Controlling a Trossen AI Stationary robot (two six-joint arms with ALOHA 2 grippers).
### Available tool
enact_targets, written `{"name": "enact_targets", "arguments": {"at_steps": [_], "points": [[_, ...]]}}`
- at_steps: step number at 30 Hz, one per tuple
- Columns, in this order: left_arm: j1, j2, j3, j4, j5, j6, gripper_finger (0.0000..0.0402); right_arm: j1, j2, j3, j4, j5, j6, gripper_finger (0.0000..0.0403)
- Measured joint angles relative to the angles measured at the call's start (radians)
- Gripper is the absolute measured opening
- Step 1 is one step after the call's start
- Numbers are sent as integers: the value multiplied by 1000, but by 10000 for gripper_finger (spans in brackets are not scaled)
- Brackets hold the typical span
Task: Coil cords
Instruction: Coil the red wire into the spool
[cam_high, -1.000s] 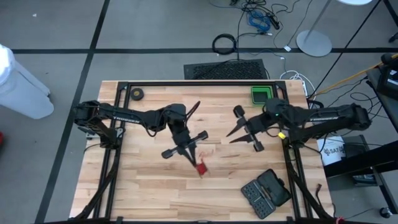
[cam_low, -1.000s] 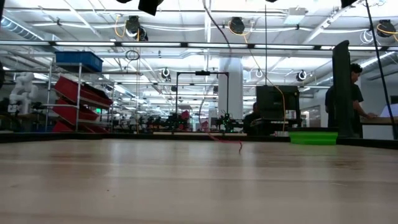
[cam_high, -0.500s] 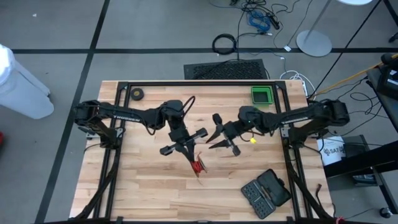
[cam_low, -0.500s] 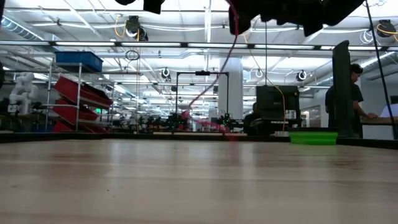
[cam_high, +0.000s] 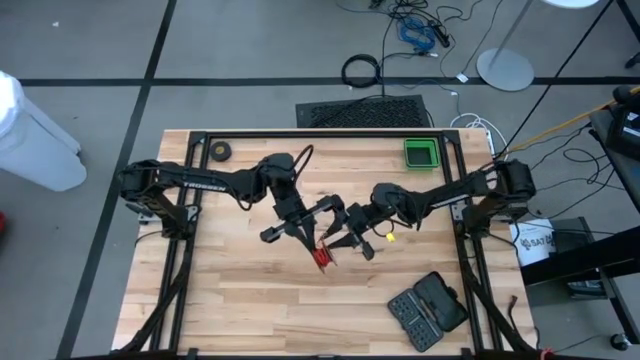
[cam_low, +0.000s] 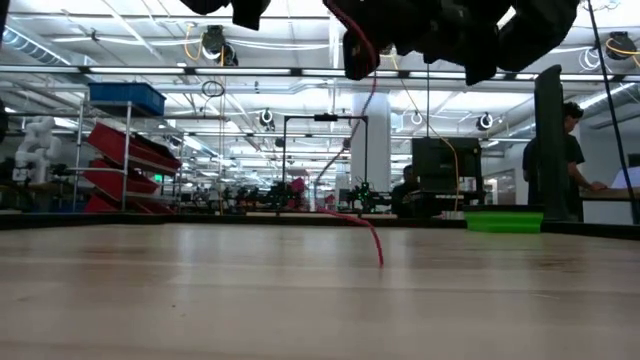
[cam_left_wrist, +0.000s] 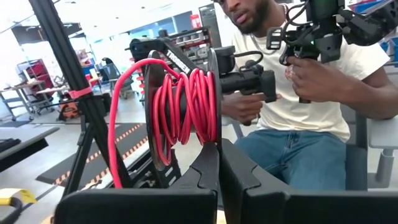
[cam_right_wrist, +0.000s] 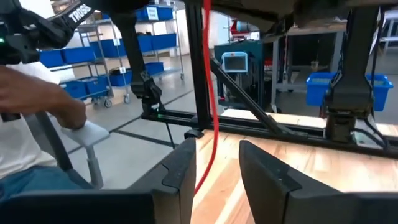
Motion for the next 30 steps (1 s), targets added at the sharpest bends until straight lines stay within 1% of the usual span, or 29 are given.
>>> {"name": "enact_targets", "arguments": {"at_steps": [6, 10, 14, 19, 22, 25, 30], "points": [[1, 0, 0, 0, 0, 0, 2, 0, 58, 0, 56, 5, 18, 120], [0, 0, 0, 0, 0, 1, 2, 0, 81, 0, 87, 0, 18, 121], [0, 0, 0, 0, 0, 0, 2, -1, 82, 0, 89, 0, 14, 115], [0, 0, 0, 0, 0, 0, 2, -1, 82, 0, 89, -5, 13, 96], [0, 0, 0, 0, 0, 0, 2, -2, 82, 0, 89, -6, 39, 87], [0, 0, 0, 0, 0, 0, 2, -3, 82, 0, 89, -6, 49, 86], [0, 0, 0, 0, -6, 0, 2, -3, 82, 0, 88, -6, 51, 99]]}}
